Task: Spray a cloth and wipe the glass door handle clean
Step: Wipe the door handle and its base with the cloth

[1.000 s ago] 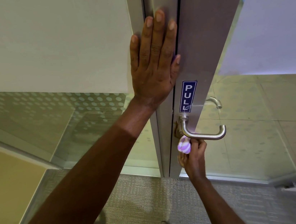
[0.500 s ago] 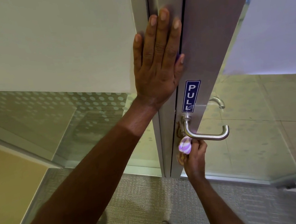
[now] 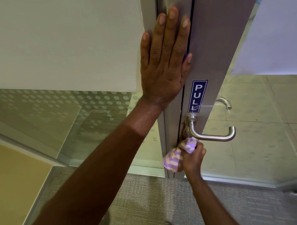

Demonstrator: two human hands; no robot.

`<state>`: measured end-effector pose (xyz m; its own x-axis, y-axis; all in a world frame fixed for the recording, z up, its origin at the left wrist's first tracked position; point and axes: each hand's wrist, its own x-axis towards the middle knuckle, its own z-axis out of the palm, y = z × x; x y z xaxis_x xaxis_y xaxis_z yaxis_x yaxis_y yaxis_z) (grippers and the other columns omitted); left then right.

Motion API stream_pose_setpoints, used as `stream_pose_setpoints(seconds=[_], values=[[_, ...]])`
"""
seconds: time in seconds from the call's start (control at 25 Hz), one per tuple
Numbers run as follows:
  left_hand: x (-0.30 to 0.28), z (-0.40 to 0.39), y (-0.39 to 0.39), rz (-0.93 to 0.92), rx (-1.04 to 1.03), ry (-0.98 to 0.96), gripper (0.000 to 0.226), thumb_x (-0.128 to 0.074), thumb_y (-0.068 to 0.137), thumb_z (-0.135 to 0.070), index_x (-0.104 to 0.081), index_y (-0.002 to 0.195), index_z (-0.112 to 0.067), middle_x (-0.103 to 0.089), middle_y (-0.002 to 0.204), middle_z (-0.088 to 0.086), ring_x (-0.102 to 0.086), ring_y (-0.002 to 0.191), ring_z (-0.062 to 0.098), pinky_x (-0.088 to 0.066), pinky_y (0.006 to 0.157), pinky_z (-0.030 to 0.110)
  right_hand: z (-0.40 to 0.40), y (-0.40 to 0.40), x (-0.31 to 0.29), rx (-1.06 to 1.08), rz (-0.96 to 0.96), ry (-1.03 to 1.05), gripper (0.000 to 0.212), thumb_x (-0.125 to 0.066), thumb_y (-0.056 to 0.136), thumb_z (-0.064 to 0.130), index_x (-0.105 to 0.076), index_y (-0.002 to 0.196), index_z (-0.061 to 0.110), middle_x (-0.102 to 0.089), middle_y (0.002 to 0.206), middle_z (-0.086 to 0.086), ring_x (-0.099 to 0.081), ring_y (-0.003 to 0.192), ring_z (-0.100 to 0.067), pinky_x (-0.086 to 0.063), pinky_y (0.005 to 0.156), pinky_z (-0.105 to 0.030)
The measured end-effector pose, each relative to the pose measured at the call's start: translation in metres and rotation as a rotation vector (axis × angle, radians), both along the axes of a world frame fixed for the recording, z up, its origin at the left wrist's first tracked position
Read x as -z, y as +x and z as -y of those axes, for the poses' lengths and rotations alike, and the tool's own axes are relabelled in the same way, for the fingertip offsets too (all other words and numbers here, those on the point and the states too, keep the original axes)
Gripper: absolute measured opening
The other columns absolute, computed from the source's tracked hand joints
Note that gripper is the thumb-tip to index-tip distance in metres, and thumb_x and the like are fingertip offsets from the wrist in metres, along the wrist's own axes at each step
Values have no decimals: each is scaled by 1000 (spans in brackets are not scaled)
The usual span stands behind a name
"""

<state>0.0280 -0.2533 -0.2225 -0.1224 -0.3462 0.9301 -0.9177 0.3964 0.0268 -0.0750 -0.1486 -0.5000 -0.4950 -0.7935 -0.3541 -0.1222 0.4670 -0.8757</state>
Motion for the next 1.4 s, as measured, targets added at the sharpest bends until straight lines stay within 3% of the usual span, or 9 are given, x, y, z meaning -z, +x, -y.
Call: stream_pose_setpoints(seconds=[0.2, 0.36, 0.52, 0.6, 0.68, 0.84, 1.0, 1.28, 1.4], values=[[-2, 1, 1, 14, -3, -17, 50, -52, 98, -27, -56, 139, 1, -56, 142, 28, -35, 145, 36, -33, 115, 57, 1, -7, -12, -4, -72, -166, 53, -66, 84, -18, -50, 131, -2, -41, 126, -13, -53, 101, -24, -43, 72, -9], [-1, 1, 1, 2, -19, -7, 51, -55, 96, -27, -59, 137, 2, -58, 141, 28, -38, 138, 36, -34, 115, 56, 3, -11, -15, -21, -121, -142, 44, -58, 89, -14, -53, 130, 2, -44, 128, -16, -59, 104, -31, -48, 87, -31], [-2, 0, 0, 0, -11, -13, 51, -54, 96, -27, -59, 138, 2, -57, 142, 27, -38, 138, 36, -34, 115, 57, -10, -6, -33, -8, -234, -336, 57, -55, 84, -22, -48, 137, -2, -41, 137, -16, -63, 114, -11, -44, 81, -9], [-2, 0, 0, -10, -1, -17, 51, -54, 96, -26, -58, 138, 2, -57, 142, 27, -38, 138, 36, -34, 115, 56, -12, -3, -29, -39, -356, -413, 71, -60, 79, -18, -44, 145, 1, -41, 147, -20, -54, 131, -28, -48, 100, -26], [-2, 0, 0, -4, -17, -16, 51, -54, 96, -27, -58, 138, 2, -57, 142, 27, -38, 138, 36, -33, 116, 56, -11, -4, -16, -126, -581, -428, 74, -68, 72, -14, -49, 141, 2, -49, 138, -25, -51, 126, -45, -45, 107, -46], [-1, 0, 0, -10, -9, -17, 50, -54, 97, -27, -58, 138, 1, -57, 142, 27, -38, 138, 36, -34, 116, 56, -11, -11, -5, -265, -844, -432, 75, -75, 71, -10, -58, 142, 7, -55, 131, -28, -50, 126, -46, -42, 107, -55], [-1, 1, 1, -11, -12, -22, 50, -52, 98, -27, -58, 138, 1, -57, 142, 27, -37, 138, 36, -34, 115, 56, -4, -31, -2, -339, -922, -536, 74, -75, 71, -16, -61, 139, 9, -58, 135, -26, -45, 131, -42, -40, 113, -61], [-1, 0, 1, -7, 7, -6, 50, -54, 98, -26, -57, 140, 1, -56, 144, 26, -40, 139, 36, -33, 117, 55, -6, -27, -3, -237, -670, -498, 69, -69, 78, -15, -52, 143, 2, -48, 141, -19, -46, 129, -36, -44, 109, -45], [0, -1, 0, -12, 0, -3, 50, -54, 97, -26, -57, 139, 1, -57, 143, 26, -41, 139, 37, -34, 116, 56, -8, -14, -8, -83, -301, -417, 57, -64, 88, -8, -48, 141, 5, -40, 146, -13, -53, 126, -30, -45, 95, -30]])
